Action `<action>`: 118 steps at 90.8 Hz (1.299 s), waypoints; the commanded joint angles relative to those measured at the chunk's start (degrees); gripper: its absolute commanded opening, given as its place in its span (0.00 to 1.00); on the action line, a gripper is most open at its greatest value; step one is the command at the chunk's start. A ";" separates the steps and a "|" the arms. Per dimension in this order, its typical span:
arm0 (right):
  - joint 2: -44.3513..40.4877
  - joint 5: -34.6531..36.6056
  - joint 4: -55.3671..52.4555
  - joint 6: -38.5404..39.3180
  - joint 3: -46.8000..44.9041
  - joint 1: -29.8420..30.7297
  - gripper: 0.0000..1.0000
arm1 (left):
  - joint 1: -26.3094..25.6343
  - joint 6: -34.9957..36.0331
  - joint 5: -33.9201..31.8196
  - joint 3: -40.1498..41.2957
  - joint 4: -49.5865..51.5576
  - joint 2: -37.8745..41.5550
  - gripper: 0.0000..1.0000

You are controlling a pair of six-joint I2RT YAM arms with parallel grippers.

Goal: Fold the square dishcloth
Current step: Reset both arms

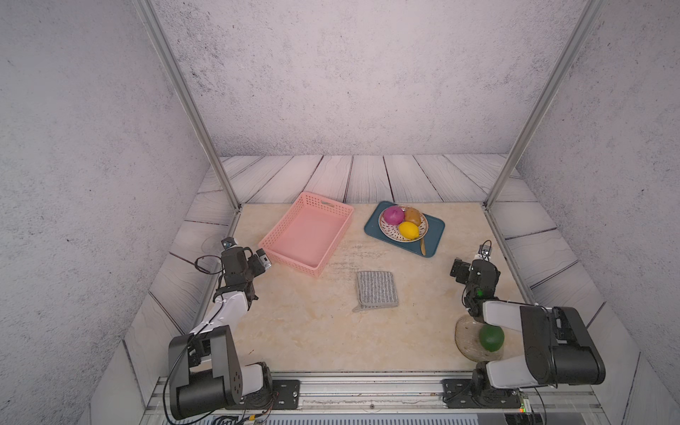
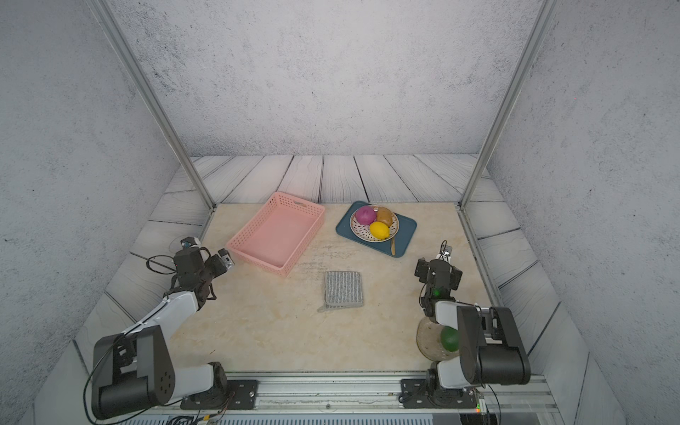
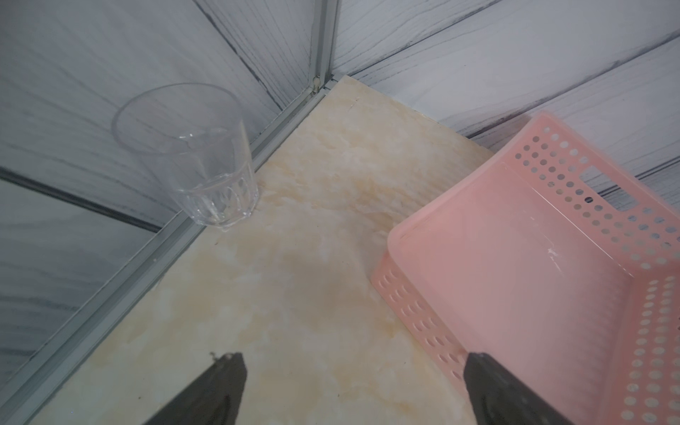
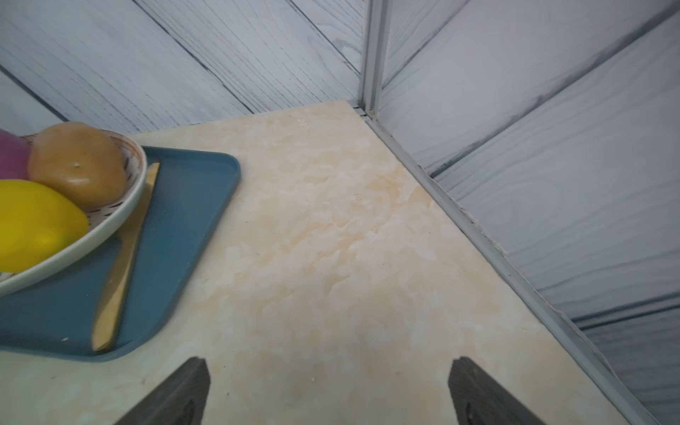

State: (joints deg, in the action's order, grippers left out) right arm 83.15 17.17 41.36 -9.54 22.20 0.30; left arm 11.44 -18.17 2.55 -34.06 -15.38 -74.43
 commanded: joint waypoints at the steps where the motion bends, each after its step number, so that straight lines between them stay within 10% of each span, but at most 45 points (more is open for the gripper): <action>1: 3.50 -6.00 7.57 2.39 -0.87 -0.16 0.99 | -1.24 5.13 3.32 1.57 -8.14 -1.06 1.00; 37: 3.69 -7.00 3.30 3.10 1.78 -0.17 0.99 | -11.62 19.93 -0.83 3.39 -15.30 -5.95 1.00; 118: 3.73 -7.25 2.01 3.45 2.42 -0.10 0.99 | -11.44 15.65 -9.56 7.42 -27.77 -13.27 1.00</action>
State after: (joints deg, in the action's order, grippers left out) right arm 87.55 10.57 44.29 -6.76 23.20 0.30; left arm -0.12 -1.65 -4.49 -27.73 -42.54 -87.33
